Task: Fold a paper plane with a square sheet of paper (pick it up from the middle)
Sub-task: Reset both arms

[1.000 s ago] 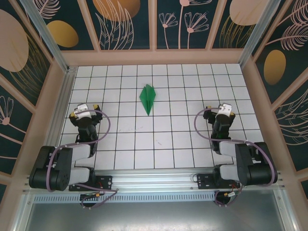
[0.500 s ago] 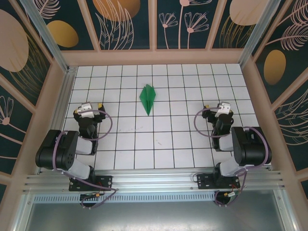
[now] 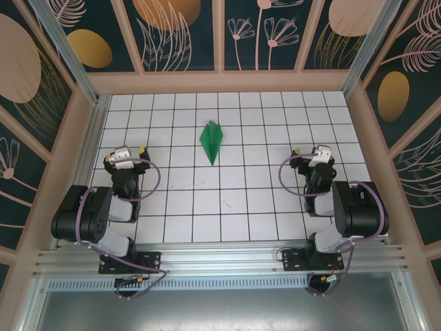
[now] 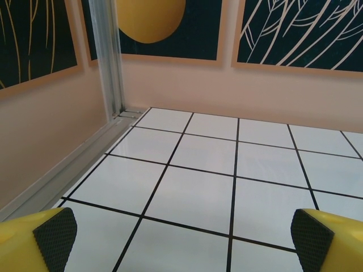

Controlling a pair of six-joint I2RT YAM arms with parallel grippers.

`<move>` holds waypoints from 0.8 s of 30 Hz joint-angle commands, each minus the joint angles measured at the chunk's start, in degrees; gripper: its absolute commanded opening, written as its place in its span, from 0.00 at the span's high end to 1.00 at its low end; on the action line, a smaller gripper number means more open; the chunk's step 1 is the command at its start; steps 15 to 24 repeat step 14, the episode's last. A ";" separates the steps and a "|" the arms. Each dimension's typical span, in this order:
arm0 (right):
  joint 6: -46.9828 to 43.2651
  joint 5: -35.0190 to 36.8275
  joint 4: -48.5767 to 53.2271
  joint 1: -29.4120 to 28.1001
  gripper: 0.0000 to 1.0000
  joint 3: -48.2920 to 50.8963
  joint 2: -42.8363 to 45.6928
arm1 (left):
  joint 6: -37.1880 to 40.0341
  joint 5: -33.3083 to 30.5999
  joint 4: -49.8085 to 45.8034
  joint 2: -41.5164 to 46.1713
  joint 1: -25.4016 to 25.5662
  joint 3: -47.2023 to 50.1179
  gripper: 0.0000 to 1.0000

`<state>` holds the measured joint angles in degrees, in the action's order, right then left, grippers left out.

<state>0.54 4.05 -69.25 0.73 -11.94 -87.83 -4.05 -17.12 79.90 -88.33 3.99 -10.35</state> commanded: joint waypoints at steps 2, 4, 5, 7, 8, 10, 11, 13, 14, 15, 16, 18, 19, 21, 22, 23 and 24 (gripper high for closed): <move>0.70 -1.27 -3.08 0.39 0.01 -0.90 -0.44 | 0.52 0.69 1.00 -0.30 -0.47 -0.66 0.01; 0.72 -1.29 -3.08 0.44 0.01 -0.93 -0.45 | 0.54 0.77 0.79 -0.35 -0.45 -0.81 0.01; 0.71 -1.27 -3.08 0.40 0.01 -0.94 -0.44 | 0.54 0.78 0.79 -0.35 -0.47 -0.89 0.02; 0.69 -1.27 -3.07 0.38 0.01 -0.90 -0.49 | 0.51 0.78 0.61 -0.45 -0.47 -0.96 0.02; 0.69 -1.28 -3.08 0.38 0.01 -0.92 -0.45 | 0.46 0.78 0.33 -0.43 -0.50 -1.08 0.01; 0.71 -1.24 -3.08 0.36 0.01 -0.94 -0.46 | -0.18 1.81 -1.22 -0.47 -1.11 -1.84 0.01; 0.71 -1.30 -3.08 0.36 0.01 -0.92 -0.49 | -0.29 2.12 -1.25 -0.42 -1.39 -1.81 0.01; 0.70 -1.26 -3.08 0.34 0.01 -0.92 -0.50 | -0.25 2.11 -0.78 -0.33 -1.35 -1.53 0.02; 0.71 -1.25 -3.16 0.41 0.01 -0.91 -0.45 | -0.17 2.07 -0.54 -0.26 -1.35 -1.43 0.02; 0.71 -1.25 -3.16 0.41 0.01 -0.91 -0.45 | -0.17 2.07 -0.54 -0.26 -1.35 -1.43 0.02; 0.71 -1.25 -3.16 0.41 0.01 -0.91 -0.45 | -0.17 2.07 -0.54 -0.26 -1.35 -1.43 0.02; 0.71 -1.25 -3.16 0.41 0.01 -0.91 -0.45 | -0.17 2.07 -0.54 -0.26 -1.35 -1.43 0.02; 0.71 -1.25 -3.16 0.41 0.01 -0.91 -0.45 | -0.17 2.07 -0.54 -0.26 -1.35 -1.43 0.02; 0.71 -1.25 -3.16 0.41 0.01 -0.91 -0.45 | -0.17 2.07 -0.54 -0.26 -1.35 -1.43 0.02; 0.71 -1.25 -3.16 0.41 0.01 -0.91 -0.45 | -0.17 2.07 -0.54 -0.26 -1.35 -1.43 0.02; 0.71 -1.25 -3.16 0.41 0.01 -0.91 -0.45 | -0.17 2.07 -0.54 -0.26 -1.35 -1.43 0.02; 0.71 -1.25 -3.16 0.41 0.01 -0.91 -0.45 | -0.17 2.07 -0.54 -0.26 -1.35 -1.43 0.02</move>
